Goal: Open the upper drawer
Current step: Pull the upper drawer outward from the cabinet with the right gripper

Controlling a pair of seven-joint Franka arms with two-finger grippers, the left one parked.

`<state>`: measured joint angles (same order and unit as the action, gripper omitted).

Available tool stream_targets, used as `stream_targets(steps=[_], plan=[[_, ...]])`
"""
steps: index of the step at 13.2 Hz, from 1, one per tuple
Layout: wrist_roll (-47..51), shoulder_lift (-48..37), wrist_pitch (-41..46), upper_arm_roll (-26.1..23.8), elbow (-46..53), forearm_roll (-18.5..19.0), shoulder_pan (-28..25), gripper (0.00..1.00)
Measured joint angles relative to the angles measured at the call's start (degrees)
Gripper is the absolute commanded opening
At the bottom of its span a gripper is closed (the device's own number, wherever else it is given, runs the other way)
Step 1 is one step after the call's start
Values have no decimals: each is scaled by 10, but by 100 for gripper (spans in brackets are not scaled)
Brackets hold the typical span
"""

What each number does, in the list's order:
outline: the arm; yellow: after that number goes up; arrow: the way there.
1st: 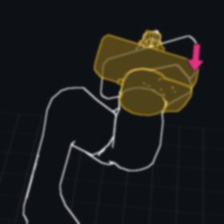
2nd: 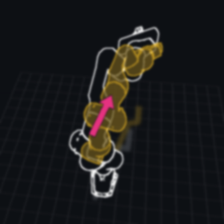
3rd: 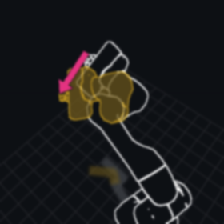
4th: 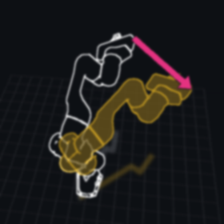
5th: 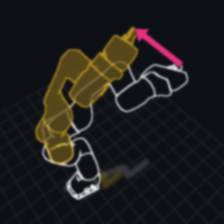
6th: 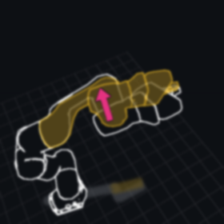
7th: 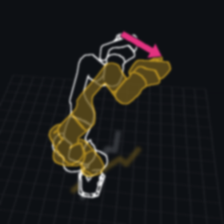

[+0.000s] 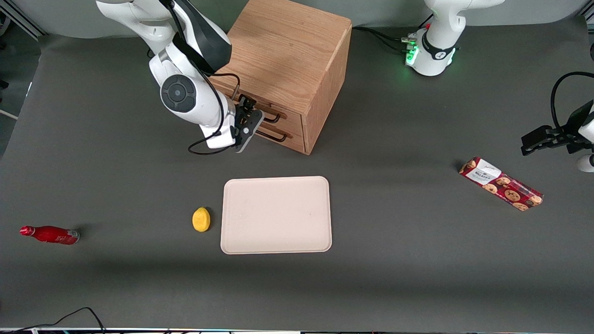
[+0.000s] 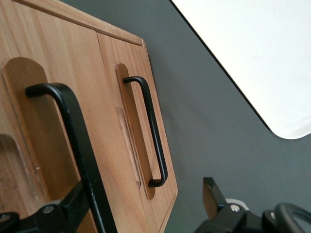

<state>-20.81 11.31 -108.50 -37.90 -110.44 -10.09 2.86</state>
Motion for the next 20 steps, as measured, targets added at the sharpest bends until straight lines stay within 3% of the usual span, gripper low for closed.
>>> stream_targets(steps=[6, 20], plan=[[0, 5, -13, 10, -2, 2, 3, 100], [0, 43, -19, 37, 27, 53, 6, 100]])
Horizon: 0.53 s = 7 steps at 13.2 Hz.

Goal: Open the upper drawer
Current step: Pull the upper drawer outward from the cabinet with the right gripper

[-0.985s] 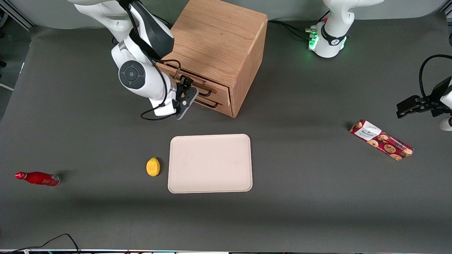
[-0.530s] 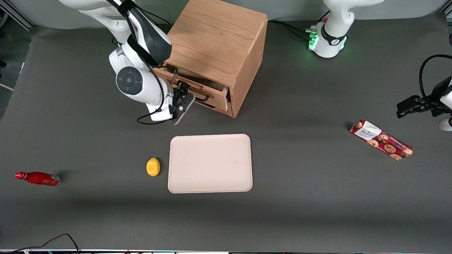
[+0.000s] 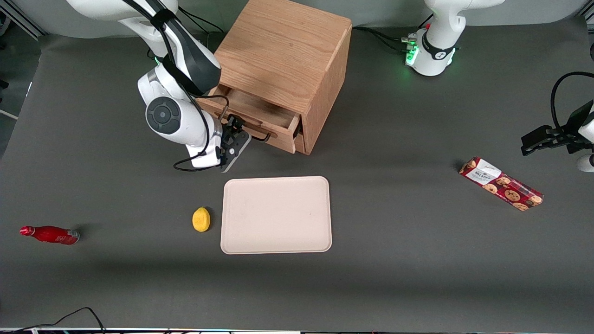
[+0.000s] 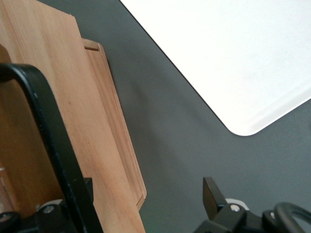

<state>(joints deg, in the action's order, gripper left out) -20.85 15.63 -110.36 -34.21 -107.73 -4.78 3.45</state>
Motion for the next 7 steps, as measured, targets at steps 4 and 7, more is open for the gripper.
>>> stream_targets(steps=[4, 7], plan=[[-1, 7, 0, 8, 14, 6, 0, 100], [-1, 19, 0, 13, 31, 7, 0, 100]])
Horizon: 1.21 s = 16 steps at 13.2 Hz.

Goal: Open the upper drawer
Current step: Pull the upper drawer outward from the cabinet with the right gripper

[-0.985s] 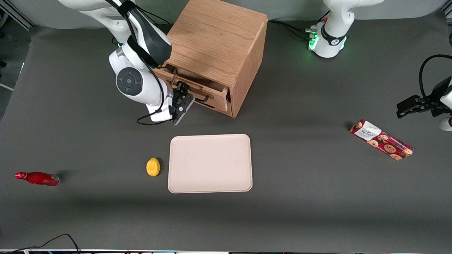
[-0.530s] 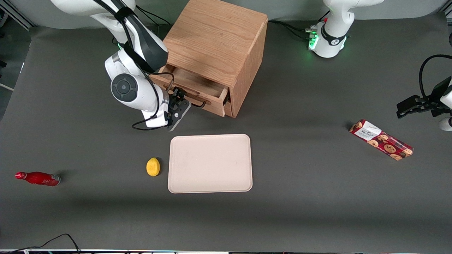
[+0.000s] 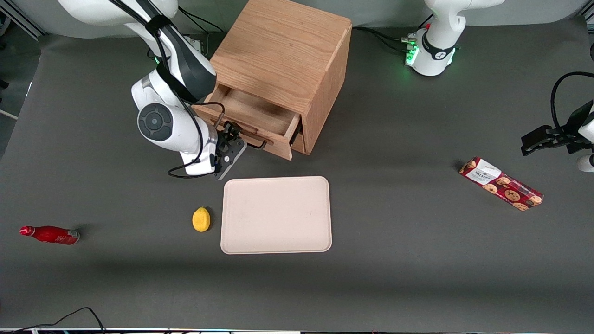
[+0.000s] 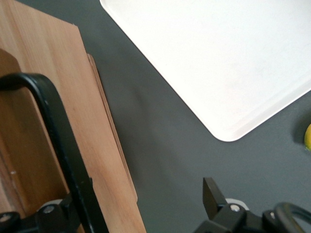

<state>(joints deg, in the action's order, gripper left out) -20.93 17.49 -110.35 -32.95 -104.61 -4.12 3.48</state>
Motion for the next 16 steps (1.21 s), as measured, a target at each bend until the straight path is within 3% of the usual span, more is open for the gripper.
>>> stream_targets(steps=[16], plan=[[-3, 53, 12, 27, 76, 55, 1, 100]])
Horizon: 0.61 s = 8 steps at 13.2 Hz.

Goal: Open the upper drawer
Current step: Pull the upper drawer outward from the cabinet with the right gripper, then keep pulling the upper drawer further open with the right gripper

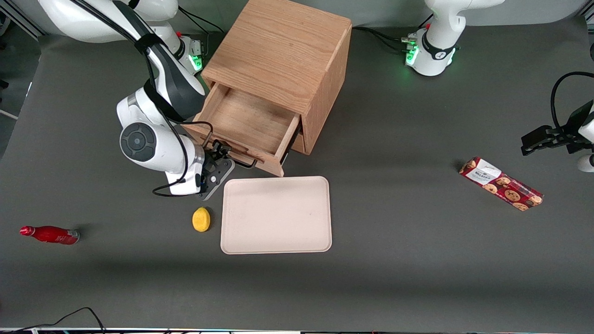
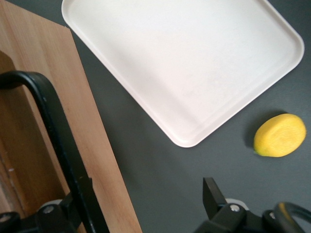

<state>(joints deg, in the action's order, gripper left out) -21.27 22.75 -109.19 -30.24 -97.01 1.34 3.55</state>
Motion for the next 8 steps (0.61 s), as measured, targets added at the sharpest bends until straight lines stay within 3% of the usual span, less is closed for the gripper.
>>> stream_targets(steps=[8], plan=[[-30, 23, 1, 29, 33, 23, 0, 100]])
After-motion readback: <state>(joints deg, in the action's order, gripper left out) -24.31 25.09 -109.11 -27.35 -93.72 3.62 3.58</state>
